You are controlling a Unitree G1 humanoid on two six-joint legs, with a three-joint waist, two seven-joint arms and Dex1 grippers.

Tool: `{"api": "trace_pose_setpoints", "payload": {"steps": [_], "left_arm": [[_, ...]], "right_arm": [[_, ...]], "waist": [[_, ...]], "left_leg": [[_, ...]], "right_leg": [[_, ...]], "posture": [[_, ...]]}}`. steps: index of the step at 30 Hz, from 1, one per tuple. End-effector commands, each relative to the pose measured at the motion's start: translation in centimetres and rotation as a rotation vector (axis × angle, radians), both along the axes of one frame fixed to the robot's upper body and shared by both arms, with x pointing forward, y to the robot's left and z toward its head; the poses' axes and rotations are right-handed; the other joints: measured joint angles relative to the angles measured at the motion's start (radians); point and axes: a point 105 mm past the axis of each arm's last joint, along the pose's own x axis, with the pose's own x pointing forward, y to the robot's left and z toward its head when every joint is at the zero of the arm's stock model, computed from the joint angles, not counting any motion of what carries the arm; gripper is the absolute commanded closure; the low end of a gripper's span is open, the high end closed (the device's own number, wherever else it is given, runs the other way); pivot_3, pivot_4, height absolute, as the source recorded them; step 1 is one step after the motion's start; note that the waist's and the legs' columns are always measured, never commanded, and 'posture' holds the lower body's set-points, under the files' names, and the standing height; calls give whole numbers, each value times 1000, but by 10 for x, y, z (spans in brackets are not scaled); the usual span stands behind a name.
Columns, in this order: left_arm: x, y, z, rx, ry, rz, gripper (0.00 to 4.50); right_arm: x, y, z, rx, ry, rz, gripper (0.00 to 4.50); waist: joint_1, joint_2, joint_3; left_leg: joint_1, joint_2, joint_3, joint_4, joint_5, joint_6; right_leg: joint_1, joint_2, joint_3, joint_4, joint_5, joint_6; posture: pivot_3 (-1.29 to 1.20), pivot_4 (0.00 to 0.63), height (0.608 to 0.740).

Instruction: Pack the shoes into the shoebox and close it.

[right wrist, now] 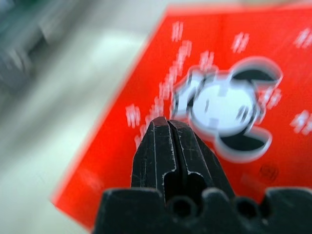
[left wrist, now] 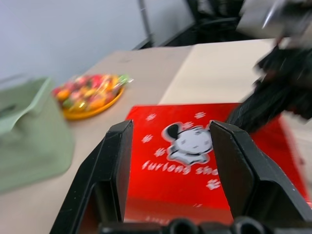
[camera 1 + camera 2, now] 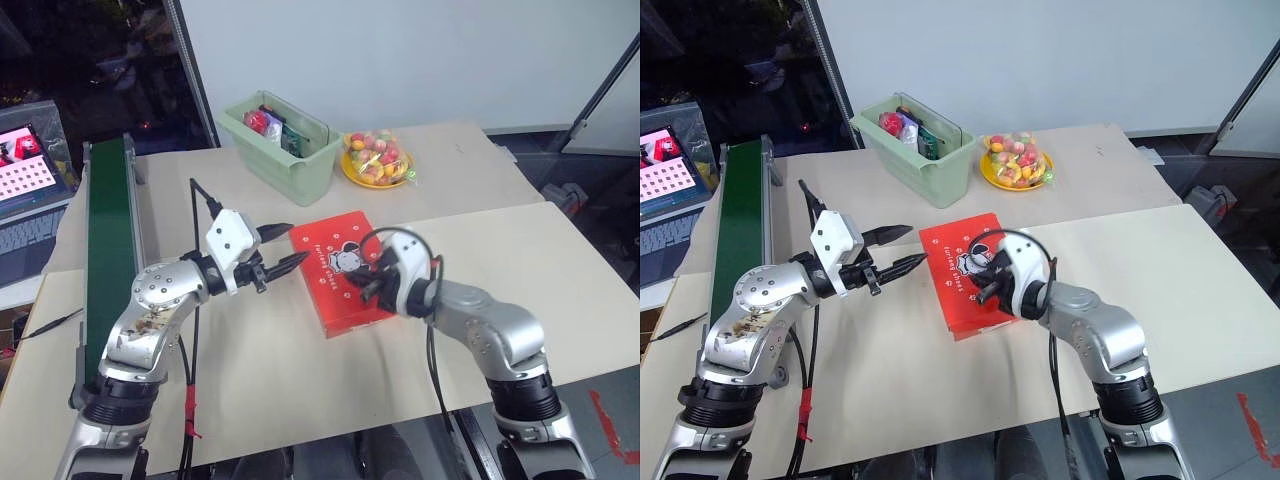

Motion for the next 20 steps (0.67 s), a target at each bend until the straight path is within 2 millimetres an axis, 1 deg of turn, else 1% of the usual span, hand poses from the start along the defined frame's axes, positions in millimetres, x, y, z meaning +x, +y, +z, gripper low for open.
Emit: {"api": "trace_pose_setpoints", "payload": {"steps": [1, 2, 3, 5, 6, 7, 8, 10, 11, 13, 14, 16, 18, 20], "left_arm": [[15, 22, 16, -124, -32, 191, 1875], [20, 31, 19, -166, -40, 267, 1875], [24, 37, 20, -193, -45, 318, 1875], [31, 58, 24, -287, -46, 466, 1875], [32, 68, 25, -319, -45, 526, 1875], [33, 74, 25, -339, -44, 565, 1875], [33, 83, 25, -364, -48, 615, 1875], [32, 103, 23, -412, -41, 722, 1875], [32, 110, 22, -429, -39, 757, 1875], [29, 126, 17, -434, -33, 835, 1875], [26, 138, 8, -425, -15, 886, 1875], [23, 152, -5, -425, 19, 941, 1875], [22, 158, -14, -410, 41, 969, 1875], [22, 157, -26, -378, 75, 968, 1875]], "right_arm": [[-2, -24, 30, 143, -58, -46, 4444], [3, -39, 31, 154, -71, -116, 4444], [5, -50, 31, 160, -80, -166, 4444], [15, -83, 22, 60, -112, -343, 4444], [18, -95, 18, 21, -117, -411, 4444], [19, -103, 15, -3, -121, -453, 4444], [21, -115, 12, -32, -134, -523, 4444], [22, -134, 6, -100, -159, -633, 4444], [22, -139, 4, -113, -166, -660, 4444], [20, -140, 5, -157, -205, -685, 4444], [20, -139, 3, -221, -242, -691, 4444], [22, -135, 1, -306, -297, -688, 4444], [24, -132, -2, -336, -315, -679, 4444], [27, -126, -3, -340, -323, -670, 4444]], "waist": [[5, 0, 0], [7, 0, 0], [10, 0, 0], [15, 0, 0], [18, 0, 0], [19, 0, 0], [19, 0, 0], [18, 0, 0], [18, 0, 0], [17, 0, 0], [17, 0, 0], [14, 0, 0], [14, 0, 0], [16, -1, 0]], "left_leg": [[0, 0, 0, 0, 0, 0], [0, 0, 0, 0, 0, 0], [0, 0, 0, 0, 0, 0], [0, 0, 0, 0, 0, 0], [0, -1, 1, 0, 0, 0], [0, -1, 1, 0, 0, 0], [0, 0, 1, 0, 0, 0], [0, 0, 2, 0, 0, 0], [0, 0, 2, 0, 0, 0], [0, 0, 2, 0, 0, -1], [0, 0, 2, 0, 0, -1], [1, 0, 3, 0, 0, -1], [0, 0, 3, 0, 0, -1], [1, -1, 2, 0, 1, -1]], "right_leg": [[0, 0, 0, 0, 0, 0], [0, 0, 0, 0, 0, 0], [0, 0, -1, 0, 0, 0], [0, 0, -1, 0, 0, 0], [0, 0, 0, 0, 0, 0], [0, 0, 0, 0, 0, 0], [0, 0, 0, 0, 0, 0], [0, 0, 0, 0, 0, 0], [0, 0, 0, 0, 0, 0], [0, 0, 0, 0, 0, 0], [0, 0, 1, 0, 0, 0], [0, 0, 1, 0, 0, 0], [0, 0, 1, 0, 0, 0], [0, 0, 0, 0, 0, 0]], "posture": [[0, 150, 740], [0, 150, 740], [0, 150, 740], [0, 150, 740], [0, 150, 740], [0, 150, 740], [0, 150, 740], [0, 150, 740], [0, 150, 740], [0, 150, 740], [0, 150, 740], [0, 150, 740], [0, 150, 740], [0, 150, 740]]}}
